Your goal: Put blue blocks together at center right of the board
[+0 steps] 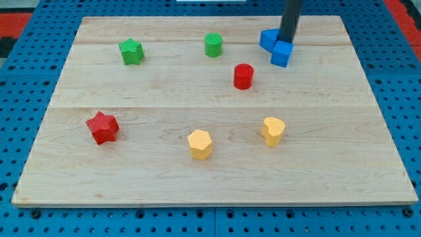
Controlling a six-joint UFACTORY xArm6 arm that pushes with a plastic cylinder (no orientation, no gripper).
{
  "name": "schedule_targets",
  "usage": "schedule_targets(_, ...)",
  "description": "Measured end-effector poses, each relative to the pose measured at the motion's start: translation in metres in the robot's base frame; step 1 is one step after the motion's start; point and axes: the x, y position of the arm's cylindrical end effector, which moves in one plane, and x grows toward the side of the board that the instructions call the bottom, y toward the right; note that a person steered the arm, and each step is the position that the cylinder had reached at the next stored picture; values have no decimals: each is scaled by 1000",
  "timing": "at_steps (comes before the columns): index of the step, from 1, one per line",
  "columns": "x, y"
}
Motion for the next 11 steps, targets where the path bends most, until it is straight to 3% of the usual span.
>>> schedule_targets(1,17,-5)
schedule_targets(3,95,6)
schedule_targets(4,65,17)
schedule_targets(5,3,57)
schedule_targets(6,-60,27)
schedule_targets(7,-65,-41)
schedule_targets(10,43,-4)
schedule_targets(11,56,-8)
